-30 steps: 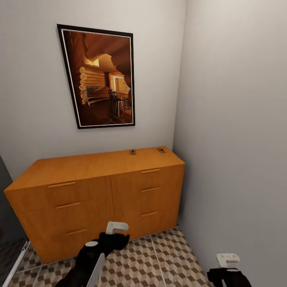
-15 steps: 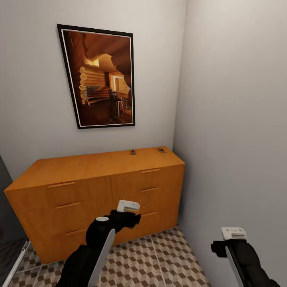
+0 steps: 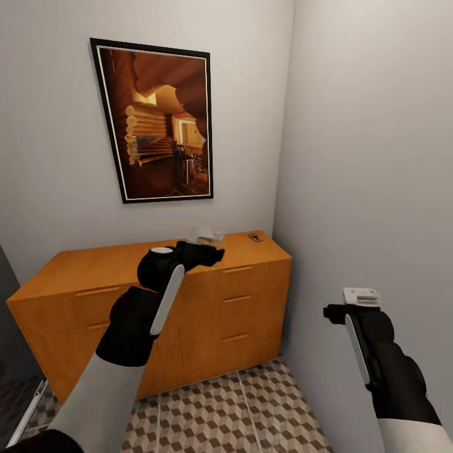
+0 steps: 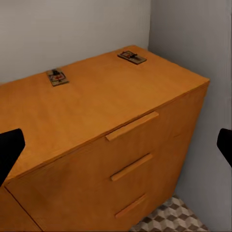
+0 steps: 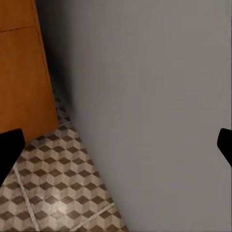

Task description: Take the four mousetraps from the cabinet in the bathroom and place them on the bathroom floor. Make sure all four end up on the same floor surface, and ensure that at least two of them are either under or directly next to the same bathroom sink.

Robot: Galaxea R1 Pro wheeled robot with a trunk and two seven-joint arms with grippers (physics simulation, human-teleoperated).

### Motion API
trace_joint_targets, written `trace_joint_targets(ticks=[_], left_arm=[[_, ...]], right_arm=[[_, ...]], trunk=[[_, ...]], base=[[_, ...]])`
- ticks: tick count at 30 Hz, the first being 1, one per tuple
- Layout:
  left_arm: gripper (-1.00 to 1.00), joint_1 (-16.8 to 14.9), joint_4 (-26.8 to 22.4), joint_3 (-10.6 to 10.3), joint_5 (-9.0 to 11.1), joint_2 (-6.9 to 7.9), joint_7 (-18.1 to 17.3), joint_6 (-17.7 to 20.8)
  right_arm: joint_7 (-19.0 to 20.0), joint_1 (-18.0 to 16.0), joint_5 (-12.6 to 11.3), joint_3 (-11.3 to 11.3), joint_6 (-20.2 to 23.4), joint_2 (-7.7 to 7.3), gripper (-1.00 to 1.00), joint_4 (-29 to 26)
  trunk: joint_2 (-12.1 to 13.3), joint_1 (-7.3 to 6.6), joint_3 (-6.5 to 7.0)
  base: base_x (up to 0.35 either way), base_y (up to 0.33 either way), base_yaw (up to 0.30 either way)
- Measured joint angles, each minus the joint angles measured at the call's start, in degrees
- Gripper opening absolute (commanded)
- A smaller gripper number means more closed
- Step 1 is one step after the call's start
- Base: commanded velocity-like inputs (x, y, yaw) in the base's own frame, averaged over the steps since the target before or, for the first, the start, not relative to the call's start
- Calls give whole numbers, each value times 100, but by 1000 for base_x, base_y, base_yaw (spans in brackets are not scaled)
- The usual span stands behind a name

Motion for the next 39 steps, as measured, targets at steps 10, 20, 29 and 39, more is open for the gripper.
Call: trace_joint_targets(ticks=[10, 20, 29, 39], left_arm=[[100, -1206, 301, 369, 27, 164, 10, 51], [100, -1364, 364, 806, 137, 763, -96, 120], [100, -1386, 345, 878, 435, 1188, -247, 131], [100, -1387, 506, 877, 520, 1191, -269, 131]], right_arm=[[-137, -765, -34, 45, -2, 33, 100, 72], [-245, -1589, -45, 55, -3, 330, 100, 694], [-507, -2412, -41, 75, 0, 828, 100, 1693], [-702, -2701, -54, 338, 0, 1163, 100, 1919]], trunk=[[0, 0, -1], [0, 0, -1], [0, -2, -1], [0, -3, -1]], base=[[0, 0, 0], [0, 0, 0], [73, 0, 0], [295, 0, 0]])
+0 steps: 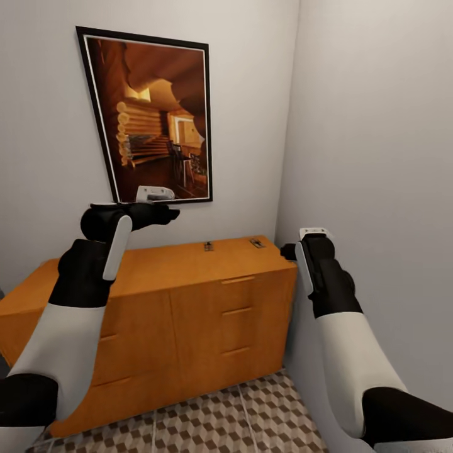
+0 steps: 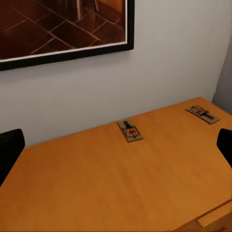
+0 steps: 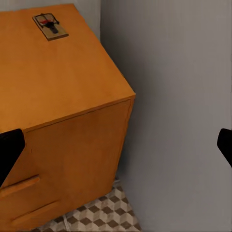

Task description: Take the four mousetraps from the cabinet in the bathroom and place them on the bathroom floor. Make sure all four end up on the same floor surface, and ensure that at least two of them are either under or directly next to the same bathroom sink.

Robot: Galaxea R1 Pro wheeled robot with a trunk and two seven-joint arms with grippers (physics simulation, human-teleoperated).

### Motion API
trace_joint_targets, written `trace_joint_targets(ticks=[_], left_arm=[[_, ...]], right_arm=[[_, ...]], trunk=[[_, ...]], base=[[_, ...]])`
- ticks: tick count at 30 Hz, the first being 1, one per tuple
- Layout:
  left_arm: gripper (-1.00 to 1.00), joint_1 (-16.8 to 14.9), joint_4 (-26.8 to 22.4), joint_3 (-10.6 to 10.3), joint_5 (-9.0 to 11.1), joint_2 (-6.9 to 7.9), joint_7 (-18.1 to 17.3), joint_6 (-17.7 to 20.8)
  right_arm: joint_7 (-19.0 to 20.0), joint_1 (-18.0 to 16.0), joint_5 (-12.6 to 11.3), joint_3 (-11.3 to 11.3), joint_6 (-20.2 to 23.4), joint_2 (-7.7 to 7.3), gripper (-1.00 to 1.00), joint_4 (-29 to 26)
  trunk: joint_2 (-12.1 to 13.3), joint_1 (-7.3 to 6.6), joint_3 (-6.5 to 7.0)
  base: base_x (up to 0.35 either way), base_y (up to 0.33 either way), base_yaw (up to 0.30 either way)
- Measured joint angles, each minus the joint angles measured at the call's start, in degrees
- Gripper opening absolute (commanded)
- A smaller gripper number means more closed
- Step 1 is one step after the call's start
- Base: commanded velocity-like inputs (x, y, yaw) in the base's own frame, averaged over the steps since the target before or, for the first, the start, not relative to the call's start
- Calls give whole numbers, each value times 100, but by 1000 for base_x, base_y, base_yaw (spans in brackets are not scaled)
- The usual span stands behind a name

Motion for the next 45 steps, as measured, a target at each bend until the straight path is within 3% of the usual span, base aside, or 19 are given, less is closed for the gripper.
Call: trace_joint_targets(ticks=[7, 21, 26, 33, 39, 45], left_arm=[[100, 0, 583, -14, 20, -173, -7, 1], [100, -1, 1153, -26, 53, -372, -13, -1], [100, -1, 1422, -26, 56, -456, -13, -1], [100, -1, 1880, -19, 54, -565, -9, -1], [100, -1, 2024, -16, 55, -585, -9, -1], [100, -1, 2090, -15, 54, -589, -9, -1]], right_arm=[[-10, -341, -7, 299, -2, 38, 100, 451], [47, -666, -72, 363, -3, 56, 100, 911], [103, -884, -82, 359, -2, 53, 100, 1342], [639, -1277, -79, 358, 1, 19, 100, 2141], [1111, -1367, -54, 363, 5, -17, 100, 2383], [1232, -1384, -54, 371, 5, -24, 100, 2454]], trunk=[[0, 0, 0], [0, 0, 0], [0, 0, 0], [0, 0, 0], [0, 2, 0], [0, 3, 0]], base=[[321, 0, 0], [323, 0, 0], [324, 0, 0], [318, 0, 0], [198, 0, 0], [48, 0, 0]])
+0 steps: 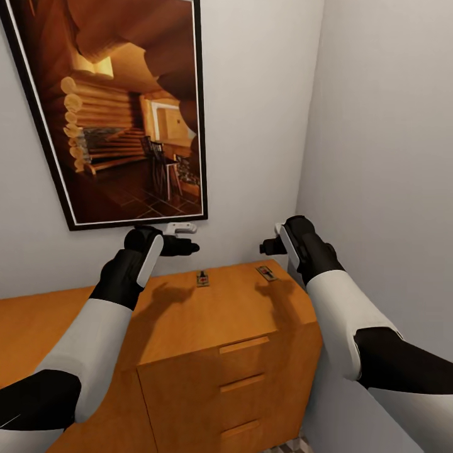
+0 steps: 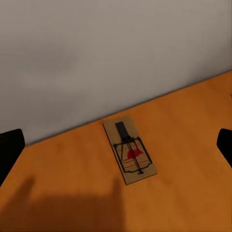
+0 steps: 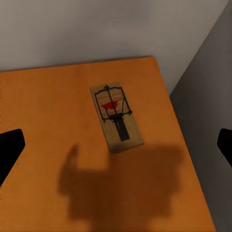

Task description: Take the four mousetraps from the cabinet in the bathroom and place them on the bathroom floor. Make sure all four end up on the same floor surface, and ensure that at least two of them are either under or directly next to the same bathroom sink.

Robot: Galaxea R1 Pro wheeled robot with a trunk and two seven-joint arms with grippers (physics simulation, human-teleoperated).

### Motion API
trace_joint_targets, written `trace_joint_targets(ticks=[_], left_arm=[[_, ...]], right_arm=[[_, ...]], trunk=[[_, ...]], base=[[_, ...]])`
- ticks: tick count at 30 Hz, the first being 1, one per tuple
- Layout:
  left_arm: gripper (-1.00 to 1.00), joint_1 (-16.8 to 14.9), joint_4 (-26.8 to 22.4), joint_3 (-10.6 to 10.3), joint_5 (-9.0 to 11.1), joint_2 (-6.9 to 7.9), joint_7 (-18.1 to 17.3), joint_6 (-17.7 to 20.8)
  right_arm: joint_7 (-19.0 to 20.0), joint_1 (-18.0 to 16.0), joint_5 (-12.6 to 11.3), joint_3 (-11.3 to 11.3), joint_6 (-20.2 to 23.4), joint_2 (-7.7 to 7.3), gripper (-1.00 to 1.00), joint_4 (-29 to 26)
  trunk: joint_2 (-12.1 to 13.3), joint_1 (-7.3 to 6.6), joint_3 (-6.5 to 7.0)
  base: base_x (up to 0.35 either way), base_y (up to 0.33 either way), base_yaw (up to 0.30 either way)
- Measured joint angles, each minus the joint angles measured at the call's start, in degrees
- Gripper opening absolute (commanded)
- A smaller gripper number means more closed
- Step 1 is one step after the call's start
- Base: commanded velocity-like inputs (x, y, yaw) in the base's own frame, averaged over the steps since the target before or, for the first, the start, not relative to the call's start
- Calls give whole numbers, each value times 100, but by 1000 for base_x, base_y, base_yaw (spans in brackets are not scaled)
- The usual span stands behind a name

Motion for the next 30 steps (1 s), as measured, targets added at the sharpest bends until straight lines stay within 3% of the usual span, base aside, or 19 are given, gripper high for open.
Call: trace_joint_targets(ticks=[10, 22, 30], left_arm=[[100, 0, 395, 0, 0, -9, 0, 0], [100, 0, 521, 6, 0, -5, 0, 0], [100, 0, 671, 9, 0, -2, 0, 1]], right_arm=[[46, -5, 10, 23, 0, 0, 100, 38], [50, -6, 6, 22, 0, -21, 100, 52], [96, -6, 5, -2, 0, -34, 100, 672]], trunk=[[0, 0, 0], [0, 0, 0], [0, 1, 0]], base=[[8, 0, 0], [0, 0, 0], [0, 0, 0]])
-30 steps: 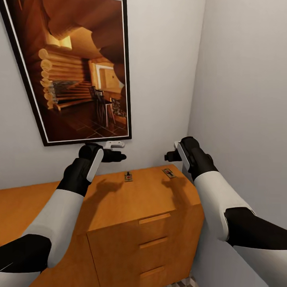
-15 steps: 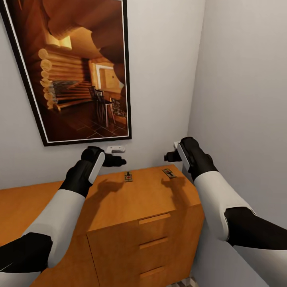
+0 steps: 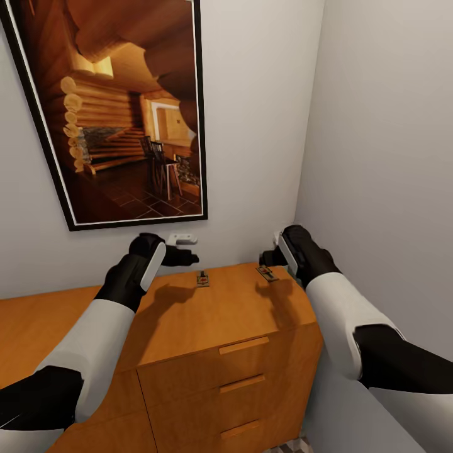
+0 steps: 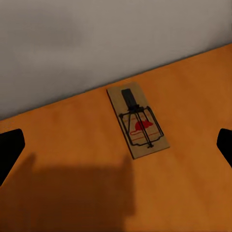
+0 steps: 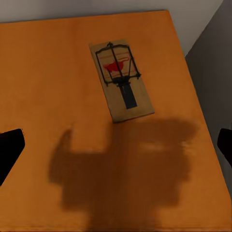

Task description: Take the four mousetraps from the cabinet in the bathroom and place them on the bathroom floor. Make sure all four end up on the same floor surface, and ensure that at least two of them are either under or directly next to the same bathroom sink.

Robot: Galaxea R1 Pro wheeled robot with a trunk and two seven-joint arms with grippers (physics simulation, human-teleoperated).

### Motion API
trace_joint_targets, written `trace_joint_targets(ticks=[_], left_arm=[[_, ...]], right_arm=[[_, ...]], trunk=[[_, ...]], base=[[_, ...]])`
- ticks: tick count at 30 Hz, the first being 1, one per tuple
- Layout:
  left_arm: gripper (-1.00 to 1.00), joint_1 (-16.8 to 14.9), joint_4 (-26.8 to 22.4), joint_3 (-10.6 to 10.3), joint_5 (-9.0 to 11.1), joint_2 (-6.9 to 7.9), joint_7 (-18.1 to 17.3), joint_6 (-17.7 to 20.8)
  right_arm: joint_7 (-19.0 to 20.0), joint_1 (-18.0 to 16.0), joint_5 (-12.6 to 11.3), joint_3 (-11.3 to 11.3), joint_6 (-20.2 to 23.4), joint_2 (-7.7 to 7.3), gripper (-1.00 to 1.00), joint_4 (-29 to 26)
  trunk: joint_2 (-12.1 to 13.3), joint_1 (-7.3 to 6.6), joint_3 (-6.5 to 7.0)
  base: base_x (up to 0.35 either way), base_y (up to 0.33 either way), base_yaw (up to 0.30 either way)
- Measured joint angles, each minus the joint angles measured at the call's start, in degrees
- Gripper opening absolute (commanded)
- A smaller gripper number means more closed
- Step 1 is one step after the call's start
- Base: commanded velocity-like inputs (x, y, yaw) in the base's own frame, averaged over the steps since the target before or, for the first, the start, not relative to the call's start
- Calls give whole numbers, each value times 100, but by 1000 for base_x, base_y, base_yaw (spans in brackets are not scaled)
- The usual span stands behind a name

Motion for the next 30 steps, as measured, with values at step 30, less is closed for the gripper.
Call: trace_joint_targets(ticks=[30], left_arm=[[100, 0, 32, -1, -9, -4, 0, 0]], right_arm=[[299, -1, 4, 3, 1, -76, 100, 294]], trunk=[[0, 0, 0]], base=[[85, 0, 0]])
